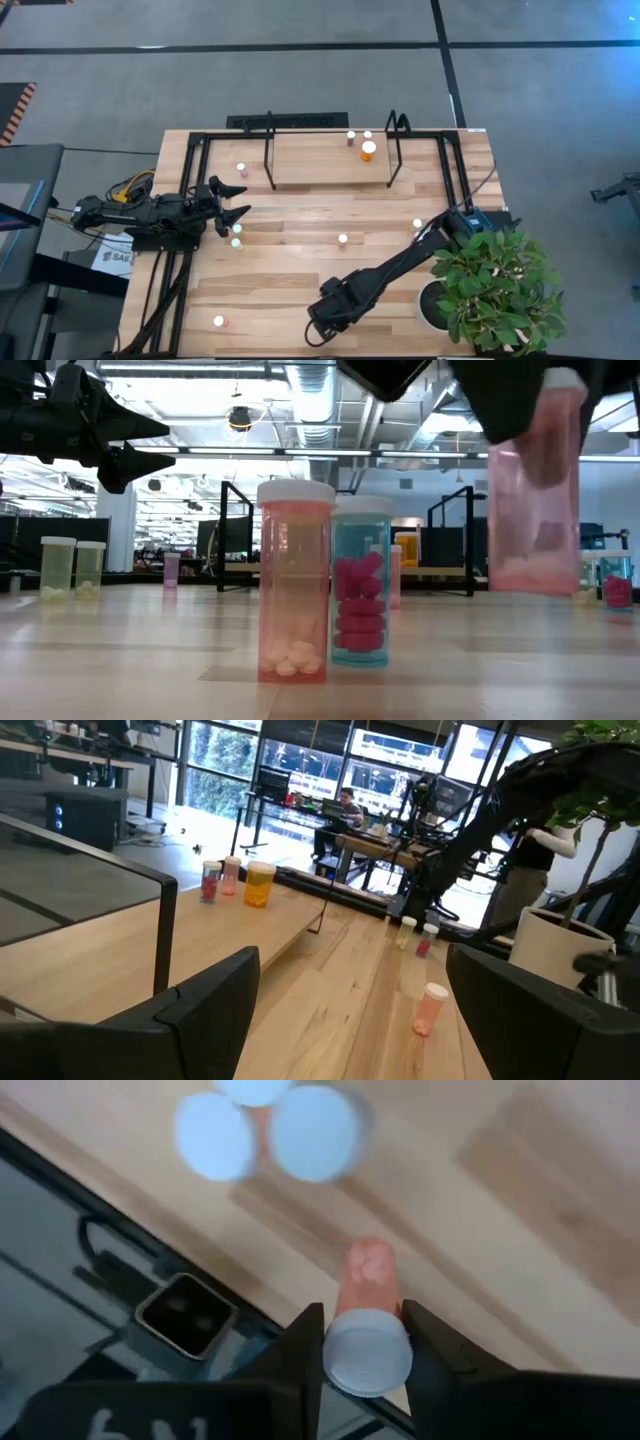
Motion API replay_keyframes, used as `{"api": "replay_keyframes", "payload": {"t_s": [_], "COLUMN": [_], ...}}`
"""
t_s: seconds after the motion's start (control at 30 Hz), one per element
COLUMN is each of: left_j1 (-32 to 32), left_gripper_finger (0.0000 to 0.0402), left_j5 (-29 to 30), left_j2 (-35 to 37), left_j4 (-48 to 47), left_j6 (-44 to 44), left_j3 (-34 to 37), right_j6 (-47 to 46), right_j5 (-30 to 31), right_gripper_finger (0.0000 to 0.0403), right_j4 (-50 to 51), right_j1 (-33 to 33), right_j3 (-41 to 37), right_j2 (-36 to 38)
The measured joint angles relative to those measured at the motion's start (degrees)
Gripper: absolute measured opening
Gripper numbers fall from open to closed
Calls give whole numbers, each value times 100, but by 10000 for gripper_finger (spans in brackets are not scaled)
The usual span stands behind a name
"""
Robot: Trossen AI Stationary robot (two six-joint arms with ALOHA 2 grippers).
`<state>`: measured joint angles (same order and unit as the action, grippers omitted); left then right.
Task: Pick and place medicine bottles onto shelf by color
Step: Put the pink pill bottle on the shelf
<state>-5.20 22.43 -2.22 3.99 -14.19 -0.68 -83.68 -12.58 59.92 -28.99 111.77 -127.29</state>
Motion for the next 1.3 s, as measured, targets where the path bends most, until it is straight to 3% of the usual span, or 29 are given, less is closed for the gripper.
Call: {"api": "replay_keyframes", "payload": {"t_s": [0.53,0.73,1.3], "left_j1": [0,0,-1], "left_gripper_finger": [311,311,311], "left_j5": [0,0,0], "left_j2": [0,0,0], "left_j4": [-2,-2,-2], "left_j6": [-1,1,-1], "left_j3": [1,1,0], "right_j6": [466,518,2172], "right_j5": [644,651,824], "right_gripper_finger": [123,124,127], "right_j4": [1933,1975,1617], "right_j1": [1297,2014,4629], "right_j3": [-2,-2,-9], "right_j2": [1415,1361,1257]}}
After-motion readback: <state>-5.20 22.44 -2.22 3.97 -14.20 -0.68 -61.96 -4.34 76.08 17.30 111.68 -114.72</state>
